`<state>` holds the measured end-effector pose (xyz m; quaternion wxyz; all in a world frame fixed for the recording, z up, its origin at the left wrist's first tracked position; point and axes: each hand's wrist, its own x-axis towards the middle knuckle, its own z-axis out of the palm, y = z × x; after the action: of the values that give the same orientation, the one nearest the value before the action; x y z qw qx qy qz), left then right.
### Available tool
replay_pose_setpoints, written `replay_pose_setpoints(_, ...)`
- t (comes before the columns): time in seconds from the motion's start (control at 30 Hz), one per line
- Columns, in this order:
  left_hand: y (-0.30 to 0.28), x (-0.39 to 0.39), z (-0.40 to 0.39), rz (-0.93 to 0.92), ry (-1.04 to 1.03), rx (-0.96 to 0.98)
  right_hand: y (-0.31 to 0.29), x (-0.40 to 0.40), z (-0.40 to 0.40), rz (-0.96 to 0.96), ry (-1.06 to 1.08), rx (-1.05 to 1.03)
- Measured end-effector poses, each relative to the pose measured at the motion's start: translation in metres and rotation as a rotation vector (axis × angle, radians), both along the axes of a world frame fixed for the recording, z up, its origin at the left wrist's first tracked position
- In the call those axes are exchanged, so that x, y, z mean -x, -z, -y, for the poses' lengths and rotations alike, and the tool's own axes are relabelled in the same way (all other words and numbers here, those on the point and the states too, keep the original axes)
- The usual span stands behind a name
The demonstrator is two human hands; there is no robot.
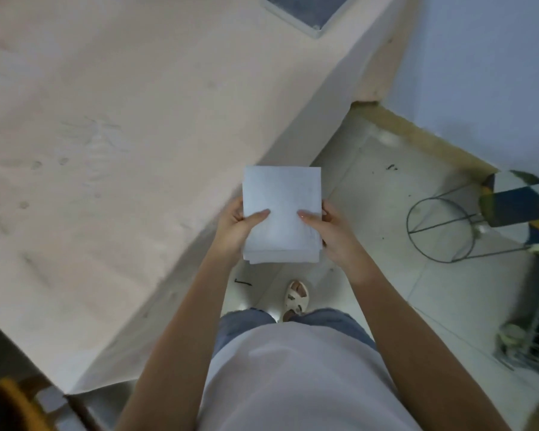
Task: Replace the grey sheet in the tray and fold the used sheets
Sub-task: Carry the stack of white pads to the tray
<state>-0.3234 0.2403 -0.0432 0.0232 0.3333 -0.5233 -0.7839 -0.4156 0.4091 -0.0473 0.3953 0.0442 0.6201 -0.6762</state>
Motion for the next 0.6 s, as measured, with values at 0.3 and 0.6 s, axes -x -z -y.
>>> replay_pose_setpoints(0.3, -0.006, 0.088, -0.054, 0.007, 0.137, 0.055, -0.005, 0.065, -0.063, 0.024, 0.128, -0.01)
replay_pose_setpoints(0.6, 0.014, 0.154, -0.065, 0.041, 0.285, 0.041, 0.004, 0.101, -0.082, 0.059, 0.302, -0.083)
